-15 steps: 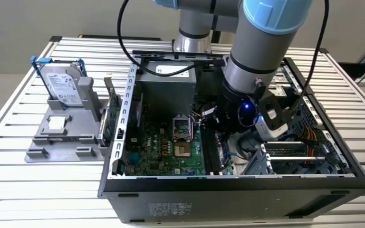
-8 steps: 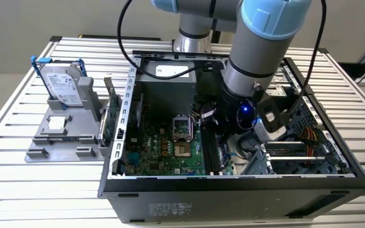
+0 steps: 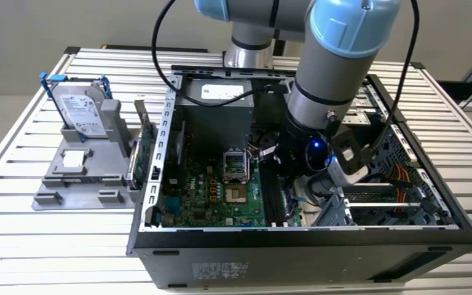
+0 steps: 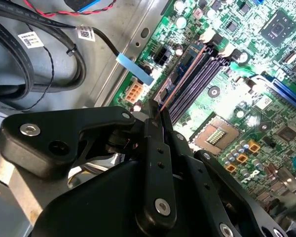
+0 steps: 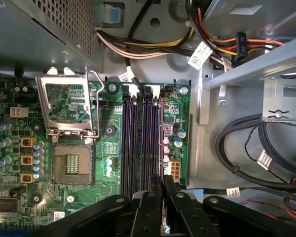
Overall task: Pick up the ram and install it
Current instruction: 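Insert the ram into the slot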
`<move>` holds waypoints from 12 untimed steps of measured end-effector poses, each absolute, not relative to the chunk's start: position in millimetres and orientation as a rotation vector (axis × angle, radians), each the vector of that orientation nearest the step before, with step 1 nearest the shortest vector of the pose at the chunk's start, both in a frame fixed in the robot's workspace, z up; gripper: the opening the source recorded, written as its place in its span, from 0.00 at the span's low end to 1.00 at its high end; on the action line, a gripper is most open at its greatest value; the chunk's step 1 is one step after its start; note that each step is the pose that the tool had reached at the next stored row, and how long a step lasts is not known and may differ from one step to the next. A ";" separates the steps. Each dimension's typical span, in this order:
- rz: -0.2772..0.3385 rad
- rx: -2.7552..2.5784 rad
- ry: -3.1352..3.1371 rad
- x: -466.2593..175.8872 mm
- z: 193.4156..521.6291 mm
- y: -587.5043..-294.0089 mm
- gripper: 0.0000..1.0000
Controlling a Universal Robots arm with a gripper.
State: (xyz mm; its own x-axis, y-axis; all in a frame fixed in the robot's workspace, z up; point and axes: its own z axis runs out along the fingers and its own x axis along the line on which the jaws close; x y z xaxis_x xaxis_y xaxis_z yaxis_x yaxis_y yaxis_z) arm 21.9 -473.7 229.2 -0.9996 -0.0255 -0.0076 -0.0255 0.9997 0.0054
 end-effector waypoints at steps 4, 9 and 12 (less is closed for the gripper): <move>0.008 -0.043 3.135 21.7 227.3 -473.8 0.00; 0.008 -0.043 3.135 21.1 225.7 -473.8 0.00; 0.008 -0.043 3.136 20.8 224.8 -473.7 0.00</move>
